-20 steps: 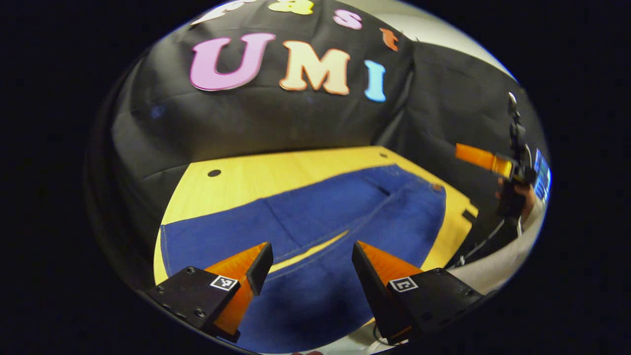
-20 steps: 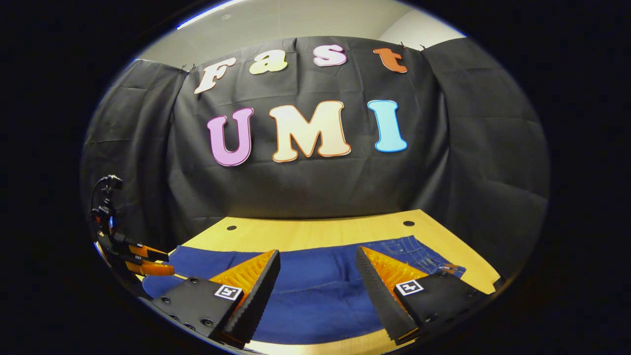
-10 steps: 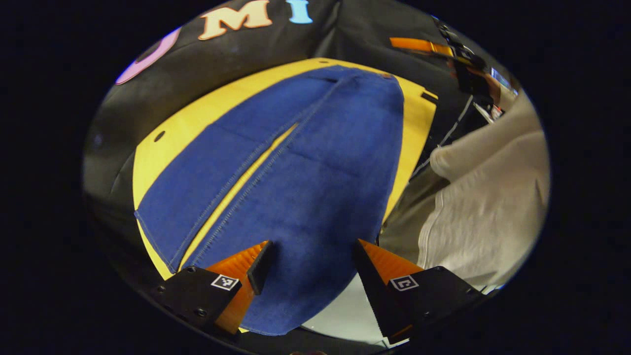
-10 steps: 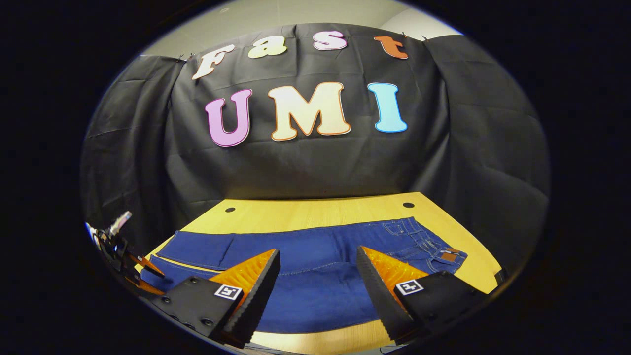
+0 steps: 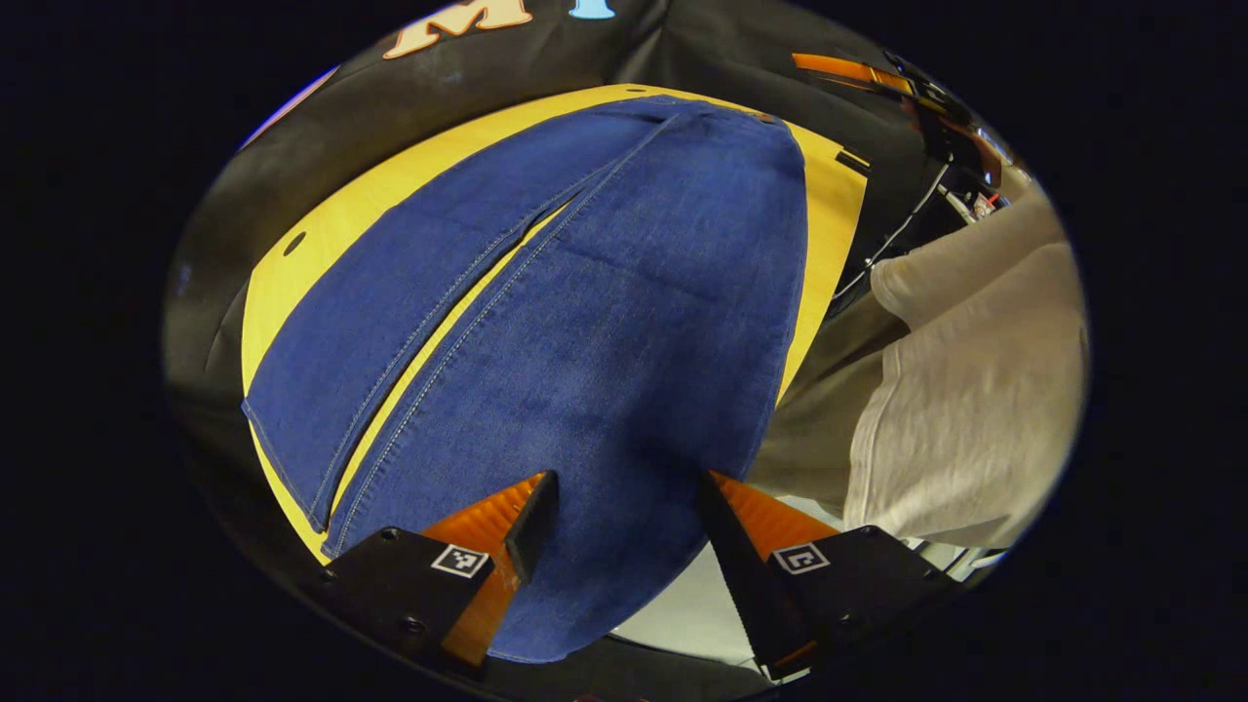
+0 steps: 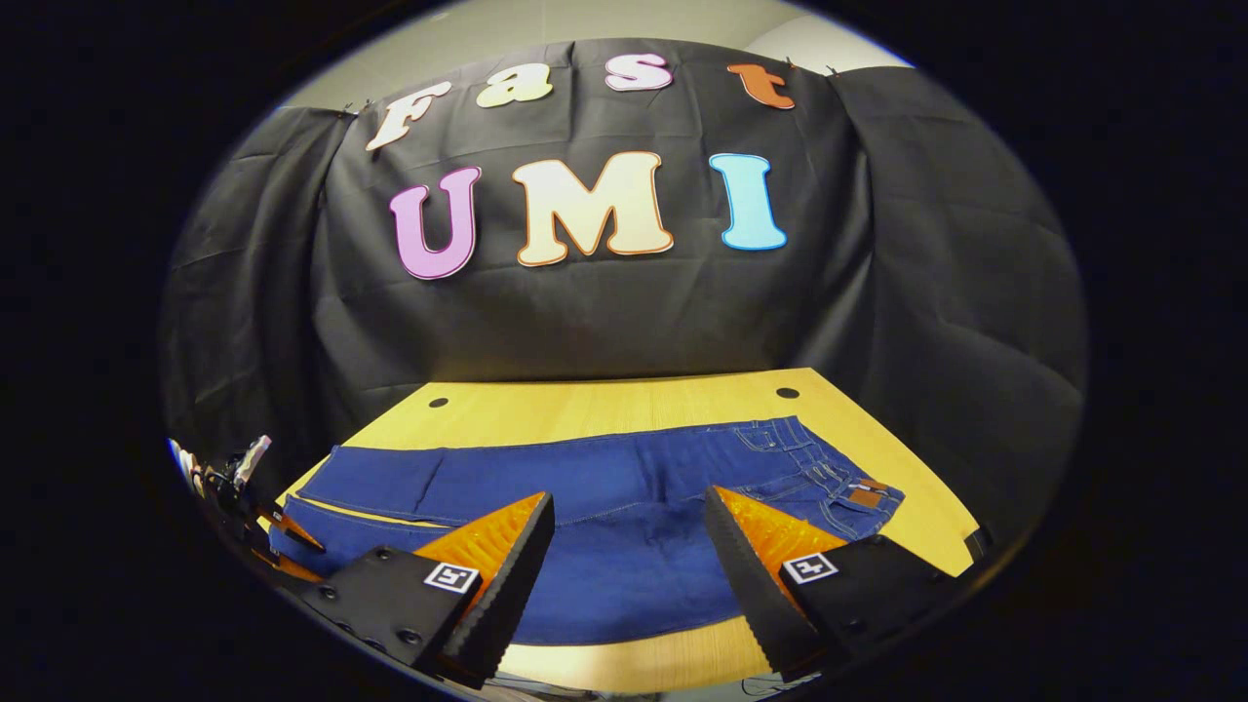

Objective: Grasp the waist and the cuffs of the jeans and fold them to make the two legs overlap; first hold the waist and fold one-third of the jeans toward the cuffs, then hold the cuffs and fold the remaining one-third in the same direction to finish folding.

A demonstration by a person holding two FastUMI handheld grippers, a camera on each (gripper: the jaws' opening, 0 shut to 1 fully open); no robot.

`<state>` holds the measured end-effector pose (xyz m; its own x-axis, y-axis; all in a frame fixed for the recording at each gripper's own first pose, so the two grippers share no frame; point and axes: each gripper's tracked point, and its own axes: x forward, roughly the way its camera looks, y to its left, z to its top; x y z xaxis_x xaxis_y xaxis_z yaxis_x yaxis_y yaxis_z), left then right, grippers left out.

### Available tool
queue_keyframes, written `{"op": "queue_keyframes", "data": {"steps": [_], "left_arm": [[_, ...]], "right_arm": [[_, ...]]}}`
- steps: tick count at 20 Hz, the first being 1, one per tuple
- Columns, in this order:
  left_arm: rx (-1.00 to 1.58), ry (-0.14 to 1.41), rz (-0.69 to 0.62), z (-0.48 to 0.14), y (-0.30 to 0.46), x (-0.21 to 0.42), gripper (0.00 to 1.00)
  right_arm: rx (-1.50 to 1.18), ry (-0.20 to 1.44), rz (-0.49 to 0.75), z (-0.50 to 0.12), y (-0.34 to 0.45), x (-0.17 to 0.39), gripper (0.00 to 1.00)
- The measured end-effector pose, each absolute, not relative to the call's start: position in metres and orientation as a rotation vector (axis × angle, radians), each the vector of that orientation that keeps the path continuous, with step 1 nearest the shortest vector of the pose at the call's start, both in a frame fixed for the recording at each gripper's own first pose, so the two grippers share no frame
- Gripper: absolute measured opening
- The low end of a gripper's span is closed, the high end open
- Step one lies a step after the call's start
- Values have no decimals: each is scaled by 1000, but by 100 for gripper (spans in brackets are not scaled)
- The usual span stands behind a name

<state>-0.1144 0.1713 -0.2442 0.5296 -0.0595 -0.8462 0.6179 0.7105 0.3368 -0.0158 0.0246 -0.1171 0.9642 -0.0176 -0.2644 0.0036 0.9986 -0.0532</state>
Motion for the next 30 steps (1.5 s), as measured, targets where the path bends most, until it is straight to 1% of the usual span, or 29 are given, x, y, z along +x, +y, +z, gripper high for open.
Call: {"op": "queue_keyframes", "data": {"steps": [4, 6, 7, 8, 9, 10, 11, 12, 13, 14, 16, 17, 18, 22, 25, 30], "left_arm": [[656, 919, -426, -246, 168, -113, 88], [653, 918, -415, -246, 168, -114, 80], [649, 921, -410, -245, 168, -113, 78], [646, 919, -409, -245, 167, -111, 66], [643, 913, -414, -246, 163, -108, 60], [639, 904, -424, -248, 158, -107, 43], [636, 909, -428, -248, 157, -108, 26], [628, 915, -428, -248, 157, -106, 10], [608, 924, -424, -249, 158, -105, 7], [585, 937, -420, -249, 157, -105, 1], [555, 959, -419, -249, 155, -103, 0], [548, 969, -419, -249, 155, -104, 0], [545, 977, -415, -249, 156, -104, 0], [568, 1008, -397, -249, 157, -103, 0], [540, 1040, -370, -249, 157, -102, 0], [527, 1092, -342, -250, 157, -102, 0]], "right_arm": [[-51, 274, -1, -120, 23, -14, 97], [-45, 281, 9, -124, 23, -12, 97], [-44, 287, 15, -127, 24, -11, 97], [-45, 294, 22, -129, 24, -11, 97], [-47, 300, 32, -132, 24, -10, 97], [-53, 310, 43, -134, 24, -9, 92], [-64, 321, 57, -138, 23, -9, 97], [-79, 336, 74, -142, 23, -8, 97], [-97, 354, 96, -148, 22, -8, 97], [-122, 373, 123, -152, 20, -7, 97], [-190, 432, 187, -167, 11, -6, 97], [-236, 469, 224, -179, 5, -6, 95], [-287, 512, 253, -191, -6, -4, 99], [-459, 712, 360, -232, -65, 6, 98], [-555, 848, 446, -259, -95, 8, 99], [-645, 1018, 532, -289, -133, 8, 99]]}}
